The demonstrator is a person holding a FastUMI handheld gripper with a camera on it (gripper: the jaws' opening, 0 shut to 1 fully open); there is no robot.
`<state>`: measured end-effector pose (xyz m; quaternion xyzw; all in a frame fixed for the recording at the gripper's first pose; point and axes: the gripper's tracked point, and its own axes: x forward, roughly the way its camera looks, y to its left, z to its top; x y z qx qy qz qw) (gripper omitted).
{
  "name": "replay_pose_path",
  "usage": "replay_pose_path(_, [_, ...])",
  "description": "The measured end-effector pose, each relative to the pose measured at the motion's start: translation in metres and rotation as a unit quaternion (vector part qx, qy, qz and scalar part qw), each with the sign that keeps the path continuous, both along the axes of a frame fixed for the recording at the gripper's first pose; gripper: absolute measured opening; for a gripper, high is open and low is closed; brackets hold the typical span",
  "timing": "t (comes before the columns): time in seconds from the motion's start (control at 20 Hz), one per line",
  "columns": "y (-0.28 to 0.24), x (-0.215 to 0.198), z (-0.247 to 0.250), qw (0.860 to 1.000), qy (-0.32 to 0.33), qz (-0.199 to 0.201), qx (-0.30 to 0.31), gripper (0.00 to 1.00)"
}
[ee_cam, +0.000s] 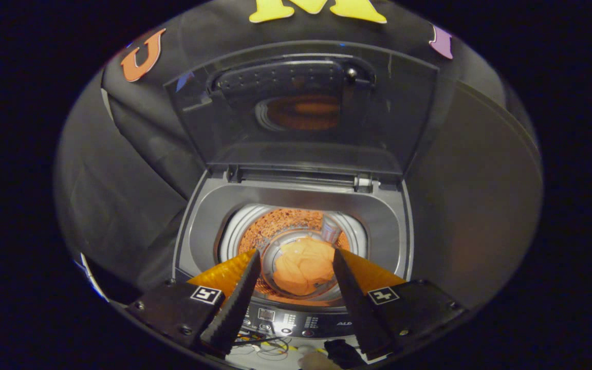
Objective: Put the clothes into the washing machine and then close the washing machine lid.
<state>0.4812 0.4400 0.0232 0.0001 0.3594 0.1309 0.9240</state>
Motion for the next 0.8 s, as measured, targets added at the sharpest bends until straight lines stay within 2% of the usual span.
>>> replay_pose_path(0.35, [-0.007,-0.039,0.064,0.996,-0.091,0.026,-0.007,0.89])
replay_pose_path(0.6, [-0.015,-0.073,0.113,0.988,-0.152,0.029,0.01,0.9])
replay_pose_path(0.75, [-0.023,-0.079,0.155,0.981,-0.192,0.02,0.019,0.9])
replay_pose_path(0.8, [-0.023,-0.078,0.171,0.978,-0.205,0.018,0.025,0.94])
